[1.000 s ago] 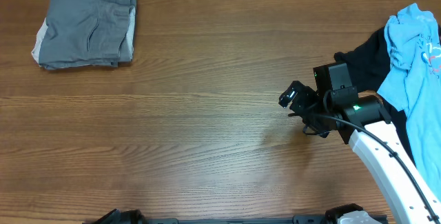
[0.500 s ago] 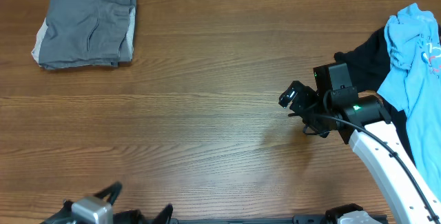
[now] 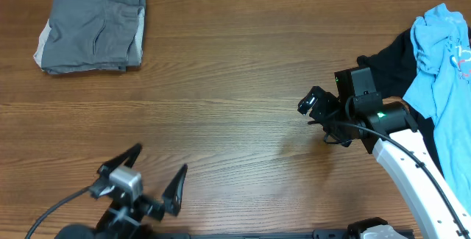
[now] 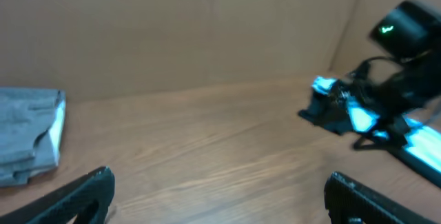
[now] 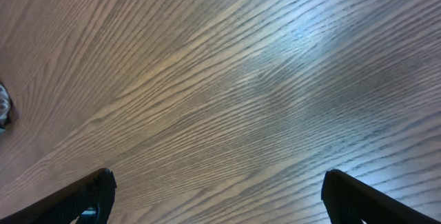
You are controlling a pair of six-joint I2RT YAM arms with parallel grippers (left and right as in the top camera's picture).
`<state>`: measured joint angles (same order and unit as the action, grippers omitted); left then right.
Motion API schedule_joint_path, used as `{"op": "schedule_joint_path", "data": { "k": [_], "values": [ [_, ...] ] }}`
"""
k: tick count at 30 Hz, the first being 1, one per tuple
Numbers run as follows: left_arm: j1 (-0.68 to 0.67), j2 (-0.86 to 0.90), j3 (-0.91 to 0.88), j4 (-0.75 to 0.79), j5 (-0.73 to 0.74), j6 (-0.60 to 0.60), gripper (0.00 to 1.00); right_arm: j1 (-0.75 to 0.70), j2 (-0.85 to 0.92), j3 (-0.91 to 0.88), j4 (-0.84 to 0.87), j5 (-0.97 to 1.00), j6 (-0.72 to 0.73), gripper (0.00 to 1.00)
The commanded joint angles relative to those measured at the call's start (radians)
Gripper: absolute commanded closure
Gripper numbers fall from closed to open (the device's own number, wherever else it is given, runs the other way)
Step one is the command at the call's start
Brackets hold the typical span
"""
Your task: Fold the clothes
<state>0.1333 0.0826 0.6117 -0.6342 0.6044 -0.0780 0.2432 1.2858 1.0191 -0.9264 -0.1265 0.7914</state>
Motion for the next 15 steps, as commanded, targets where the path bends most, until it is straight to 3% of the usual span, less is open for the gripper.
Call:
{"op": "schedule_joint_path", "data": {
  "k": [1,15],
  "values": [
    [-0.018,-0.055,-0.117,0.099,-0.074,-0.016,0.0,0.005,0.001,0.016,0.006,-0.003,-0.003,0.0],
    [-0.063,-0.079,-0.402,0.383,-0.431,-0.015,0.0,0.005,0.001,0.016,0.006,-0.003,-0.003,0.0]
  ]
}}
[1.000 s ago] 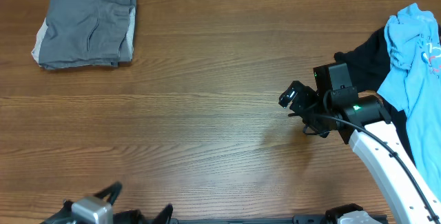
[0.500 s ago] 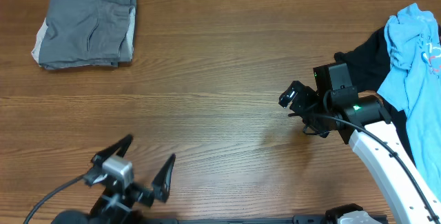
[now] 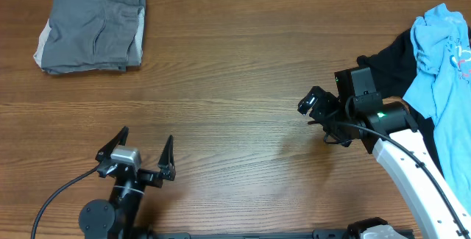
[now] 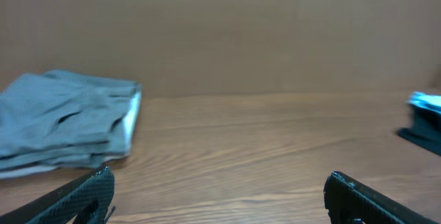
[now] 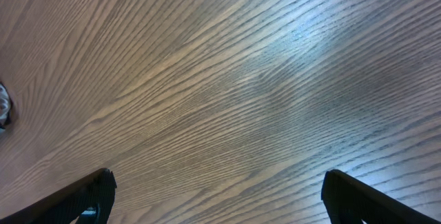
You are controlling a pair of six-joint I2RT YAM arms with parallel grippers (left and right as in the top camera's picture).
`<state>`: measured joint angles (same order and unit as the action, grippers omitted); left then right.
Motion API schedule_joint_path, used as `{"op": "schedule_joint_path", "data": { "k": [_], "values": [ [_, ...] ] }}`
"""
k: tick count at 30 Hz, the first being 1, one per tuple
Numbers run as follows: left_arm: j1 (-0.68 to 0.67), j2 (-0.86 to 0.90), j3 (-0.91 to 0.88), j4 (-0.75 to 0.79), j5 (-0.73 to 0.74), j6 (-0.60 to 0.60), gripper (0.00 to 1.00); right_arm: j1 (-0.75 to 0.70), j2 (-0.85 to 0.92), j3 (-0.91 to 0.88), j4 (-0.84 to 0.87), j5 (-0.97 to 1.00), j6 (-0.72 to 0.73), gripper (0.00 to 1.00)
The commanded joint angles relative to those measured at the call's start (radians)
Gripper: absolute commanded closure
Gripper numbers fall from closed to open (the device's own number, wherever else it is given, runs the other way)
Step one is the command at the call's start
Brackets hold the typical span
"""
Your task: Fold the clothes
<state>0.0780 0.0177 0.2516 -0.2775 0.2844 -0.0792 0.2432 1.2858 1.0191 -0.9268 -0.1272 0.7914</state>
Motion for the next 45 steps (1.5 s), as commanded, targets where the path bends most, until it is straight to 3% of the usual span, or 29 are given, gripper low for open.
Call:
{"op": "schedule_joint_path", "data": {
  "k": [1,10,19,45],
  "values": [
    [-0.008,-0.014,-0.06,0.045,-0.117,-0.014,0.0,0.005,0.001,0.016,0.006,-0.002,-0.003,0.0],
    [-0.008,-0.014,-0.249,0.284,-0.121,-0.014,0.0,0.005,0.001,0.016,0.006,-0.002,-0.003,0.0],
    [-0.013,-0.014,-0.247,0.204,-0.32,-0.014,0.0,0.005,0.001,0.016,0.006,-0.002,-0.003,0.0],
    [-0.013,-0.014,-0.247,0.203,-0.31,0.008,0.0,0.005,0.001,0.016,0.006,-0.002,-0.003,0.0]
  ]
}}
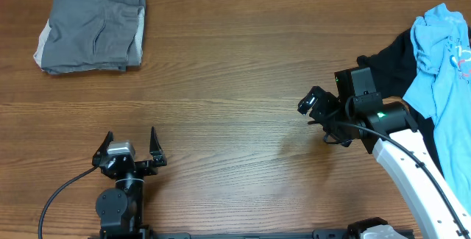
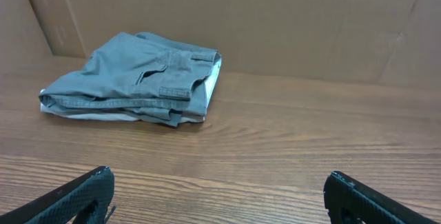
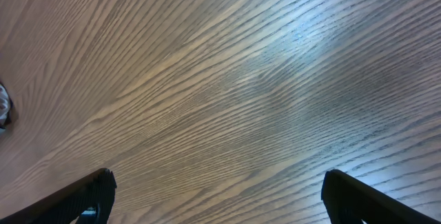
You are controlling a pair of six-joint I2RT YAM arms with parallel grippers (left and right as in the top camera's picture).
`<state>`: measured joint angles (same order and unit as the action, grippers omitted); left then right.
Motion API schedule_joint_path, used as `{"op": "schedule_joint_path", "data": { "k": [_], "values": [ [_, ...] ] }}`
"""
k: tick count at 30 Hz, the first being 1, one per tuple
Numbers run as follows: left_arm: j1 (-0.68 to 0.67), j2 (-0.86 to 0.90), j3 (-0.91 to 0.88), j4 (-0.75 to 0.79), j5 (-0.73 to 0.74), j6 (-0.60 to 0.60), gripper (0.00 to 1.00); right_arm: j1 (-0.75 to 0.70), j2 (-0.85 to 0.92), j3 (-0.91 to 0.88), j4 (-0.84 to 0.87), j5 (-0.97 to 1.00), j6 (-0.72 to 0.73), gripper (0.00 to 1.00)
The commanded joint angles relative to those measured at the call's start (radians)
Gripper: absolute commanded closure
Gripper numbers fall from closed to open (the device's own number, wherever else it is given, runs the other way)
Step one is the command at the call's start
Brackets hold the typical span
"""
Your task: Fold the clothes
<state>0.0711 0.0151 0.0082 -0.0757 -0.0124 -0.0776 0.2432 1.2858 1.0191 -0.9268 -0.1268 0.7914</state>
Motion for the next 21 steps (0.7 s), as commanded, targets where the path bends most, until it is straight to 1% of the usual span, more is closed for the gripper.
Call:
{"op": "schedule_joint_path", "data": {
  "k": [1,12,16,21],
  "values": [
    [-0.006,-0.011,-0.003,0.001,-0.013,0.007,0.0,0.005,0.001,0.016,0.006,-0.003,-0.003,0.0],
    [-0.006,-0.011,-0.003,0.001,-0.013,0.007,0.0,0.004,-0.007,0.016,0.006,-0.002,-0.003,0.0],
    [-0.006,-0.011,-0.003,0.001,-0.013,0.007,0.0,0.003,-0.092,0.016,0.006,-0.002,-0.003,0.0],
    [-0.006,-0.011,-0.003,0.001,-0.013,0.007,0.0,0.002,-0.282,0.016,0.006,-0.002,-0.003,0.0]
  ]
}}
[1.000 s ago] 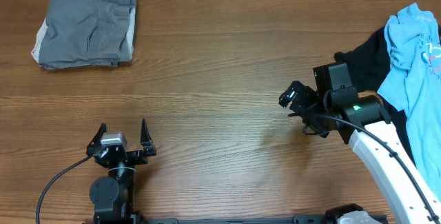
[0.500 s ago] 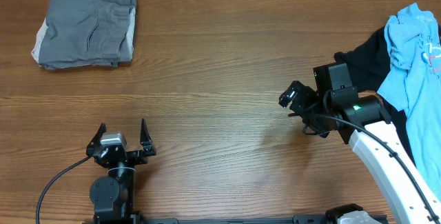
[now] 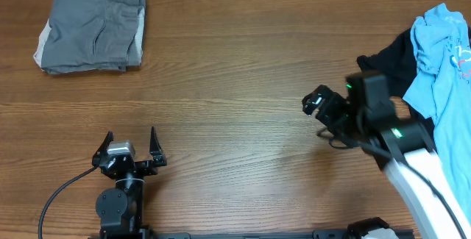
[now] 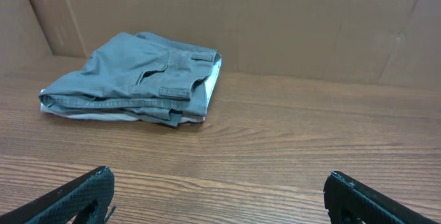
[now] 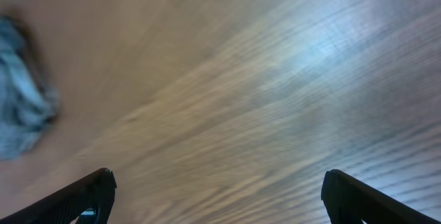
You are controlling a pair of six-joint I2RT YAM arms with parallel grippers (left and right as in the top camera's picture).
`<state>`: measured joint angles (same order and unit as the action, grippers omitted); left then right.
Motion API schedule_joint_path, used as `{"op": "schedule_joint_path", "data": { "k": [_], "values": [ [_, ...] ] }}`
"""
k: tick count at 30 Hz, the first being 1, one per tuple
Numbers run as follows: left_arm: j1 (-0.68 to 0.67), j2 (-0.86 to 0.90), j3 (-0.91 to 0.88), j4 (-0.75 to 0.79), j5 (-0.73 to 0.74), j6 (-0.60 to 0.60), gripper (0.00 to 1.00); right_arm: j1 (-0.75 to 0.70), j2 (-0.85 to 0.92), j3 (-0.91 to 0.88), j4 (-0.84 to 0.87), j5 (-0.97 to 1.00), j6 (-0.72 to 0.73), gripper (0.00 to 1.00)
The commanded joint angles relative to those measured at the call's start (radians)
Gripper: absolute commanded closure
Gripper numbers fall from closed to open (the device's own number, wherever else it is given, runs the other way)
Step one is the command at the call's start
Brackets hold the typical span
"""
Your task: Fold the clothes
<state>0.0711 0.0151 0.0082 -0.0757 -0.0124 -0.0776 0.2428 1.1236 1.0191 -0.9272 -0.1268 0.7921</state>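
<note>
Folded grey shorts [image 3: 91, 26] lie at the table's far left corner, also in the left wrist view [image 4: 134, 79]. A heap of unfolded clothes sits at the right edge: a light blue shirt [image 3: 445, 55] over a black garment [image 3: 390, 62]. My left gripper [image 3: 131, 145] stands open near the front left, empty, pointing toward the shorts. My right gripper [image 3: 318, 105] is open over bare wood just left of the heap; a blurred bit of the blue shirt [image 5: 21, 86] shows at the left of its view.
A brown cardboard wall [image 4: 275, 17] runs along the table's far edge. Bare wooden table [image 3: 235, 84] spans the middle between the shorts and the heap.
My right arm has shifted and turned; the blurred blue shirt now shows at the left of its wrist view. The left arm has not moved.
My left gripper was open and tilted at the front left, facing toward the right arm. It then stood turned further left, and by 0.7 s ago it faced the folded shorts and stayed there. The right gripper held still over bare wood until now.
</note>
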Motion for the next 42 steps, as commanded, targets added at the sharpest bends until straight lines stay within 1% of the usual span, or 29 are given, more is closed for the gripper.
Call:
{"op": "schedule_joint_path", "data": {
  "k": [1,6,12,14,16,19,21,23,25,28,30,35,39,42],
  "values": [
    [-0.006,-0.011,-0.003,0.001,-0.013,0.007,0.0,0.001,-0.164,0.016,0.006,-0.003,-0.004,0.0],
    [-0.006,-0.011,-0.003,0.001,-0.013,0.007,0.0,-0.046,-0.374,0.016,0.006,-0.002,-0.004,0.0],
    [-0.006,-0.011,-0.003,0.001,-0.013,0.007,0.0,-0.151,-0.599,0.016,-0.006,-0.002,-0.004,0.0],
    [-0.006,-0.011,-0.003,0.001,-0.013,0.007,0.0,-0.183,-0.663,0.016,-0.028,0.039,-0.015,0.0],
    [-0.006,-0.011,-0.003,0.001,-0.013,0.007,0.0,-0.217,-0.721,0.015,-0.086,0.083,-0.015,0.0],
    [-0.006,-0.011,-0.003,0.001,-0.013,0.007,0.0,-0.275,-0.803,0.007,-0.23,0.135,-0.015,0.0],
    [-0.006,-0.011,-0.003,0.001,-0.013,0.007,0.0,-0.312,-0.855,-0.028,-0.303,0.185,-0.016,0.0],
    [-0.006,-0.011,-0.003,0.001,-0.013,0.007,0.0,-0.323,-0.895,-0.085,-0.304,0.222,-0.016,0.0],
    [-0.006,-0.011,-0.003,0.001,-0.013,0.007,0.0,-0.323,-0.933,-0.159,-0.261,0.231,-0.024,0.0],
    [-0.006,-0.011,-0.003,0.001,-0.013,0.007,0.0,-0.321,-0.984,-0.289,-0.143,0.168,-0.087,0.0],
    [-0.006,-0.011,-0.003,0.001,-0.013,0.007,0.0,-0.321,-1.009,-0.381,-0.044,0.113,-0.118,0.0],
    [-0.006,-0.011,-0.003,0.001,-0.013,0.007,0.0,-0.321,-1.062,-0.591,0.231,0.035,-0.122,0.0],
    [-0.006,-0.011,-0.003,0.001,-0.013,0.007,0.0,-0.321,-1.107,-0.727,0.429,-0.048,-0.239,0.0],
    [-0.006,-0.011,-0.003,0.001,-0.013,0.007,0.0,-0.321,-1.121,-0.798,0.515,-0.085,-0.326,0.0]
  ]
}}
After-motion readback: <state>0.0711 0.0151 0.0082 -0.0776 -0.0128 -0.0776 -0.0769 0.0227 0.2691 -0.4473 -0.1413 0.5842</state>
